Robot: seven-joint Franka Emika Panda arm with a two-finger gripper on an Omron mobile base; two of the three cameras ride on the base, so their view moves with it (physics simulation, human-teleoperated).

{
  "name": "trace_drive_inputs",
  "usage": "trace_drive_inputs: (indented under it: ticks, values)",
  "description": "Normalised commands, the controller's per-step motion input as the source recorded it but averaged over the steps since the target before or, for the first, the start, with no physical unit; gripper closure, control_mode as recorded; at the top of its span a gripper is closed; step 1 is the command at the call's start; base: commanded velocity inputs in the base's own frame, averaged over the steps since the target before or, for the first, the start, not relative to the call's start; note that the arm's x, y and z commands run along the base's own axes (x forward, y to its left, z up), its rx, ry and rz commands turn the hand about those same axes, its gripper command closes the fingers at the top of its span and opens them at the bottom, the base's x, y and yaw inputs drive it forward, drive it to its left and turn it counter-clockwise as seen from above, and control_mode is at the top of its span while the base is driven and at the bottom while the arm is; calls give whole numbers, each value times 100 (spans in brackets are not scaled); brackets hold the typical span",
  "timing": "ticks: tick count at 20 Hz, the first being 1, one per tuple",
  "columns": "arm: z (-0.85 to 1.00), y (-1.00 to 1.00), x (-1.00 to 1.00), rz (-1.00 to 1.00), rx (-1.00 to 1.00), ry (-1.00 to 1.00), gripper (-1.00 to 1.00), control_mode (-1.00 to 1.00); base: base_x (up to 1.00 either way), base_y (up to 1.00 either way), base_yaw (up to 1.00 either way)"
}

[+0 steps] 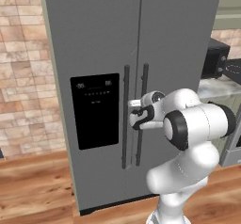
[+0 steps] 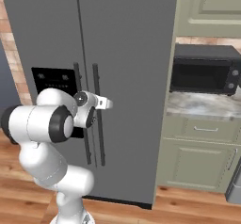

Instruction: Retrieve the sausage and cheese from the fridge and place them on the cutting board on the counter.

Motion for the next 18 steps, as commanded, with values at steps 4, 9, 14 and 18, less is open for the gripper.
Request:
trace_drive_inputs:
  ticks: [4,9,14,18]
  values:
    - [0,0,28,0,0,0,-100,-100,0,0,0]
    - [0,0,25,1,0,0,-100,-100,0,0,0]
    - [-1,0,24,1,0,0,-100,-100,0,0,0]
    - [-4,0,26,0,0,0,100,-100,0,0,0]
